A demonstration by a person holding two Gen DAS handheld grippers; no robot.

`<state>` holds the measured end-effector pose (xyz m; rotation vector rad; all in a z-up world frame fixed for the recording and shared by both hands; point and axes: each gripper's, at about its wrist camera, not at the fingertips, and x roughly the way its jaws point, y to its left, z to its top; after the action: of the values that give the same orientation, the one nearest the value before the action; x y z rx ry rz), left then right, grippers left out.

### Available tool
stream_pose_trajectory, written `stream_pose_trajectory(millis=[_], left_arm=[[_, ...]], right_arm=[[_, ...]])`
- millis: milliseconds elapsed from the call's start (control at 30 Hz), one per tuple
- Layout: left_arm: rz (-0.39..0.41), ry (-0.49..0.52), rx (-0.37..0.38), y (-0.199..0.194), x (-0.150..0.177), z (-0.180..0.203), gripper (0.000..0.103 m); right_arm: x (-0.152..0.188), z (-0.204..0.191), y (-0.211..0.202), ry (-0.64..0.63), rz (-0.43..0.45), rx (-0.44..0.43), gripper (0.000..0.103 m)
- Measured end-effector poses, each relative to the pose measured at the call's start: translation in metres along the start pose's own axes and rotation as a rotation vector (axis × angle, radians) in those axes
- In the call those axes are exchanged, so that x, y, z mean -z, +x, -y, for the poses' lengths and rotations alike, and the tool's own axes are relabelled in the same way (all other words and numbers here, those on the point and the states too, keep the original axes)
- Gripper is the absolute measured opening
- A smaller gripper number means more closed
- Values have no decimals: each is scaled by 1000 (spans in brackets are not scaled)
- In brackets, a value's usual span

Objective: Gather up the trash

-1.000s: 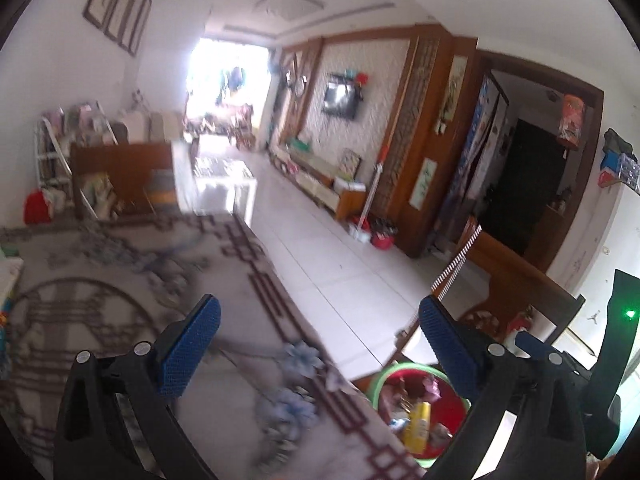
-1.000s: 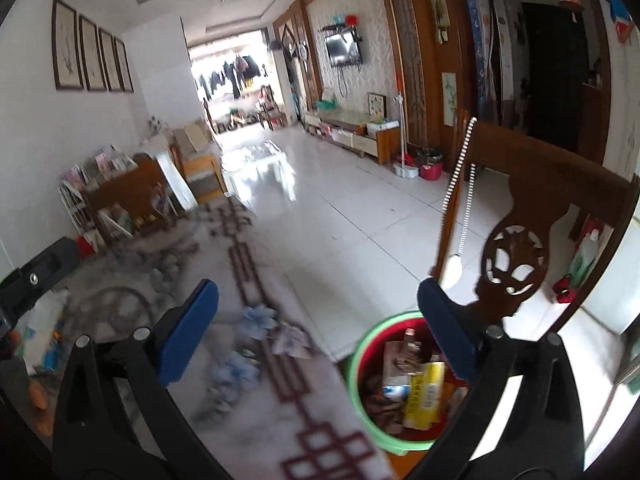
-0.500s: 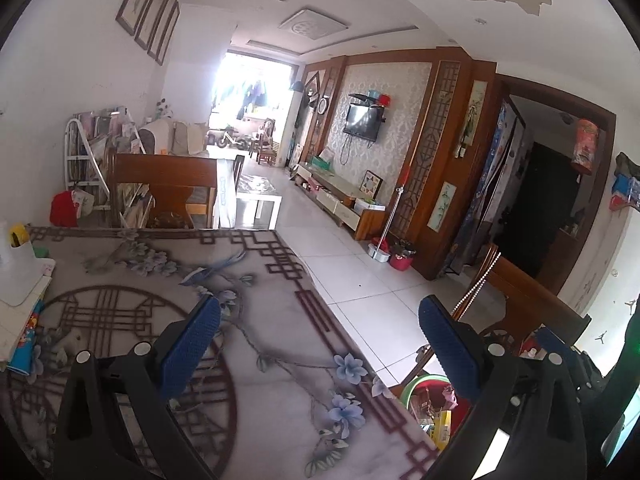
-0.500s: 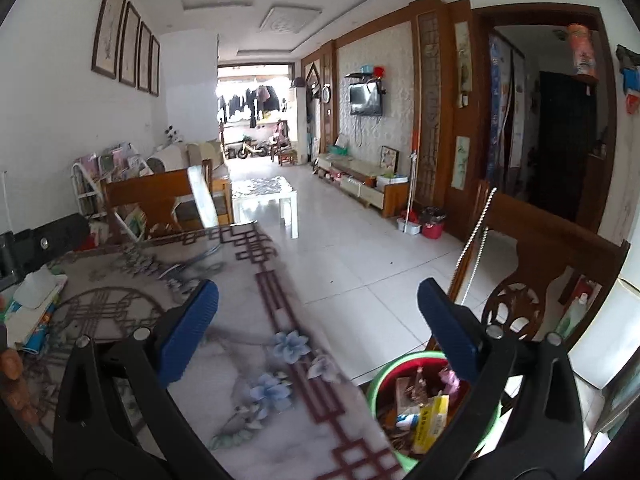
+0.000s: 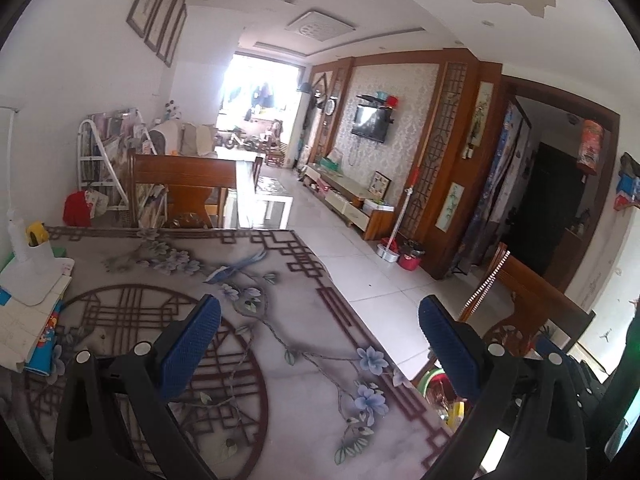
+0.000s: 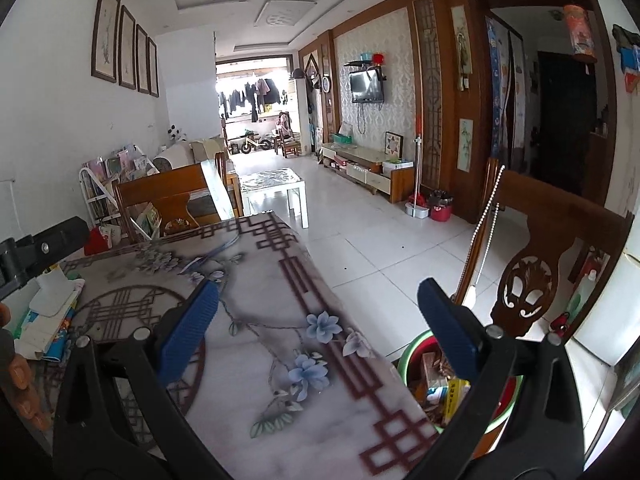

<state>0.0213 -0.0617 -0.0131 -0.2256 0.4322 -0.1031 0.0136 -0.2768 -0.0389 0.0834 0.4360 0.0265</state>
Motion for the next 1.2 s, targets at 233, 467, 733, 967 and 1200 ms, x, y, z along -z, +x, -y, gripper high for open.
stream_pose_trajectory(millis=[233,467,733,967,1200], left_arm=[[-37,-17,17,-6,4,-9,95],[-64,-39,30,-7,7,-15,95],[-71,-24,31,-9,10,-16,95],[-71,-25,29,-10,11,-19,95],[-95,-35,23,-5,12,-24,95]], right_arm=[[5,-5,-7,18,-22,-1,98],[8,-8,-13,20,-28,3,98],[12,-9,-13,37,-51,-5,98],[13,-14,-11,29,-59,-12,98],[18,-15,1,32,-102,-28,98]])
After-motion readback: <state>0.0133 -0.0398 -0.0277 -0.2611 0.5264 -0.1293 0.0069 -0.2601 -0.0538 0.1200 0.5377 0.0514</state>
